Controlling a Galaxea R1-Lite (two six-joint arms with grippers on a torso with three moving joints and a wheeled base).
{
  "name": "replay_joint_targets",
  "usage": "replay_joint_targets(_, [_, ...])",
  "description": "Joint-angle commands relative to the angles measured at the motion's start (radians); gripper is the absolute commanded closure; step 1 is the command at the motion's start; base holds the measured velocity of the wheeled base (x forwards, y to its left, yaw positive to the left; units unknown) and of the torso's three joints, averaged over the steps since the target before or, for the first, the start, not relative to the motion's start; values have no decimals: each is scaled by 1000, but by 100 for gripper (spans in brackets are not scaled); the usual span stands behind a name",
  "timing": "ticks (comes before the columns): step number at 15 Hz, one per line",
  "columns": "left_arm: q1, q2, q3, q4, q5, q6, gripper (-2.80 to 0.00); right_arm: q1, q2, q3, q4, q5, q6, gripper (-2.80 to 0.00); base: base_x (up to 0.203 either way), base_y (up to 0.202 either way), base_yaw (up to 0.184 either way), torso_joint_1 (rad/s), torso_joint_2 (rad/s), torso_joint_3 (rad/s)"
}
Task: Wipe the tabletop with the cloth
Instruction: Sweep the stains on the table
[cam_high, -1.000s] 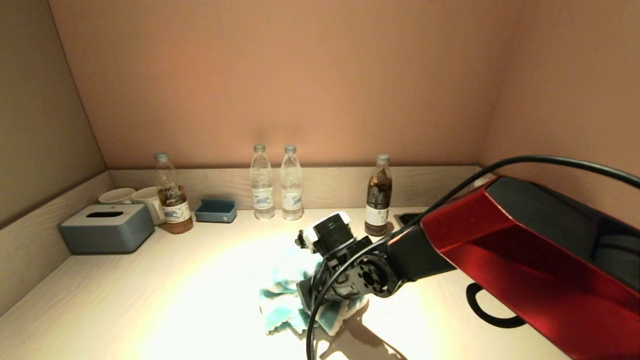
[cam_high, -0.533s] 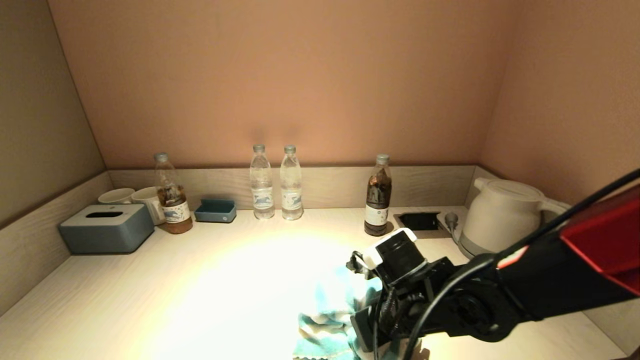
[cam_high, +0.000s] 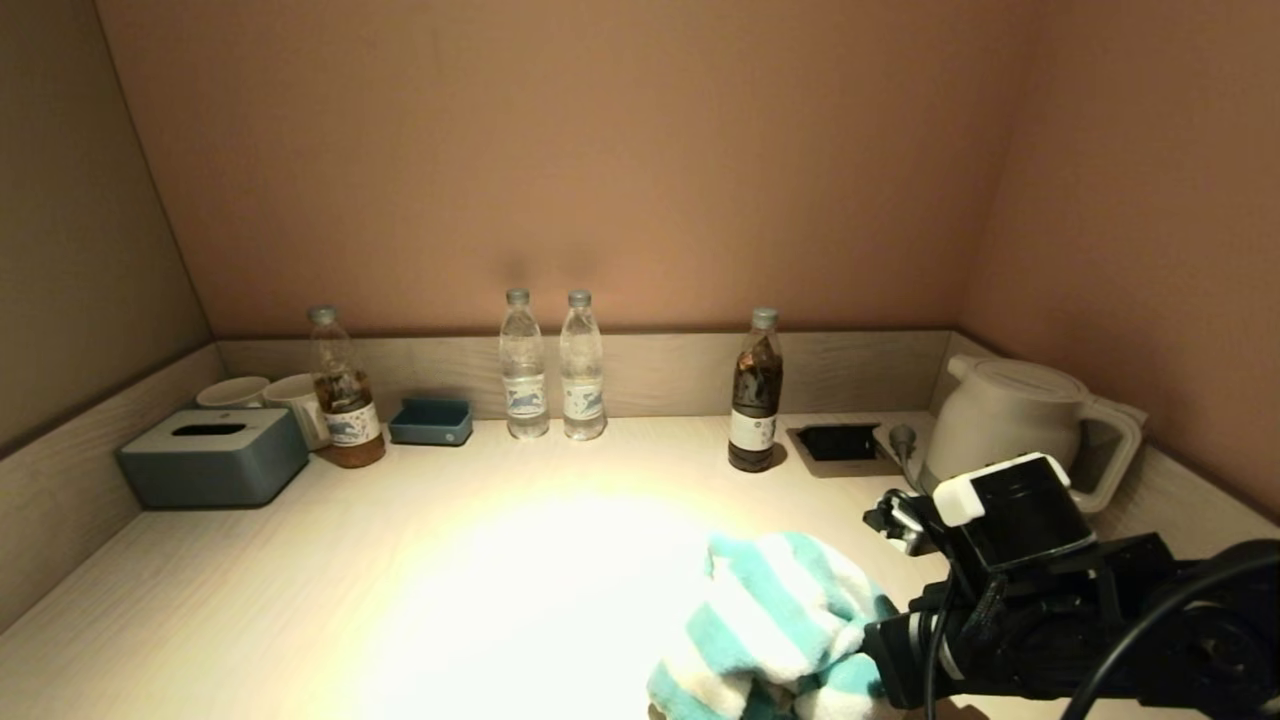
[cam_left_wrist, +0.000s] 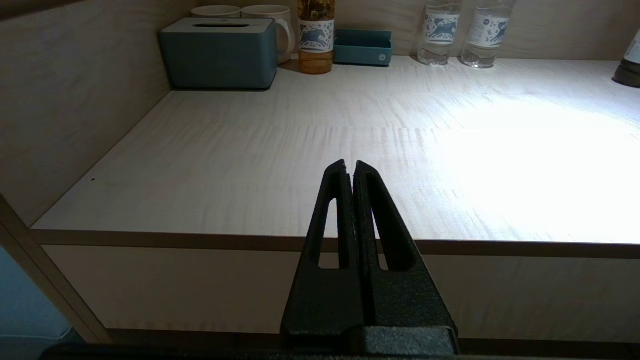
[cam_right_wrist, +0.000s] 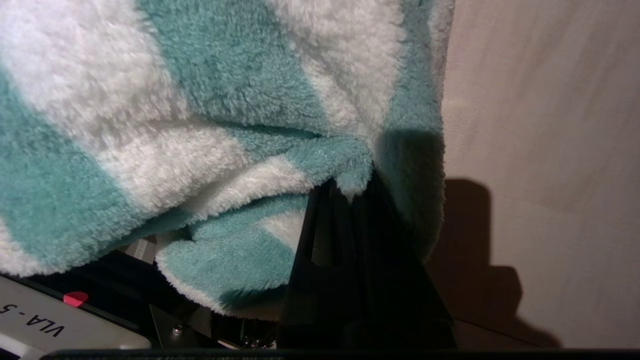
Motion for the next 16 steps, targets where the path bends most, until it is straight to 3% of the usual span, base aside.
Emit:
replay_joint_targets(1, [0,1,0,0,0,0,0,-53,0,6,-5,18,-43,0,0,0,0,0,0,0])
replay_joint_targets(6, [0,1,0,0,0,0,0,-58,101,-30,-6,55,-46,0,0,0,0,0,0,0])
replay_joint_targets(11, [0,1,0,0,0,0,0,-15,254,-174,-6,80,-41,0,0,0,0,0,0,0])
replay_joint_targets(16, [0,1,0,0,0,0,0,123,395,-346,-2,74,27,0,0,0,0,0,0,0])
